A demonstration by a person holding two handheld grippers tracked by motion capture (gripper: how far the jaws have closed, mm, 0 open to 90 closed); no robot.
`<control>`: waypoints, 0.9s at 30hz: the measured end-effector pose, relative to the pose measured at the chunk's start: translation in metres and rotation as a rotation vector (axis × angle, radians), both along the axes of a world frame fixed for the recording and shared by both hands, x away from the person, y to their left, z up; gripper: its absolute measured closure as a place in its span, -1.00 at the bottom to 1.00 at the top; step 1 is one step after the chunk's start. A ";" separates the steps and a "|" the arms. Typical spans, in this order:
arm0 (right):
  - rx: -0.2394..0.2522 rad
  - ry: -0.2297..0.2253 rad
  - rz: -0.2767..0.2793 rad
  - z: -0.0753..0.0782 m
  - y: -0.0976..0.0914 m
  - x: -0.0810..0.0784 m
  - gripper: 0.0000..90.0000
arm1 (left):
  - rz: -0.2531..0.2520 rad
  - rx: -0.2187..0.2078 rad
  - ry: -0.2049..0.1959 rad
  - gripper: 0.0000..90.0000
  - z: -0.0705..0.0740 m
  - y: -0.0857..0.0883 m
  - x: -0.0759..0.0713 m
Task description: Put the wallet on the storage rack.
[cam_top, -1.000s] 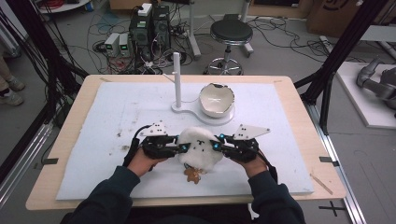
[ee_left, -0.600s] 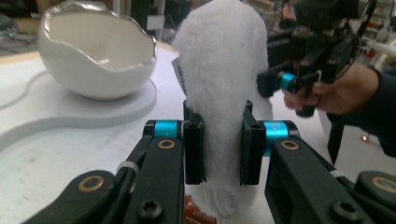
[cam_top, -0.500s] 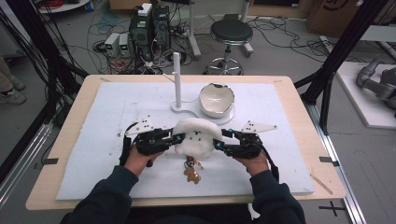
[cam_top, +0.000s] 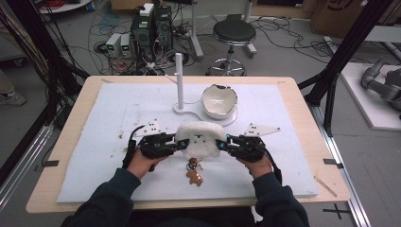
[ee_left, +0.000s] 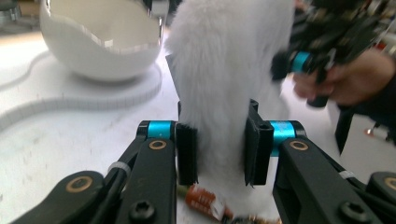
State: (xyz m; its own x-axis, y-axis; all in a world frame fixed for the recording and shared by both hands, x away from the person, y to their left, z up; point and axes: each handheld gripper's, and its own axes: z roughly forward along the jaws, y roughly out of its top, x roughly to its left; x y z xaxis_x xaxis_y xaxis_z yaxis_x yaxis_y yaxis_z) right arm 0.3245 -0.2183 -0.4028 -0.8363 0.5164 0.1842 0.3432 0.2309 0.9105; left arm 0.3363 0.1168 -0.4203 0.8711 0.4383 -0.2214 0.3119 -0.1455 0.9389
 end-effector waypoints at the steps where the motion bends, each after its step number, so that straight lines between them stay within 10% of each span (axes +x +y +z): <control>1: 0.000 0.000 0.000 0.000 0.000 0.000 0.65 | 0.000 0.000 0.000 0.59 0.000 0.000 0.000; 8: 0.032 0.022 -0.006 -0.002 0.002 0.001 0.36 | -0.033 -0.036 -0.015 0.70 0.002 0.002 -0.001; 11: 0.031 0.027 0.005 -0.002 0.002 0.002 0.56 | -0.048 -0.043 -0.012 0.69 0.002 -0.001 -0.002; 18: -0.021 -0.055 -0.036 0.006 -0.003 -0.002 0.71 | 0.136 0.041 0.032 -0.12 -0.002 0.008 0.007; 27: -0.063 -0.113 -0.135 0.020 -0.024 -0.002 0.70 | 0.227 0.017 0.013 -0.30 0.003 0.032 0.012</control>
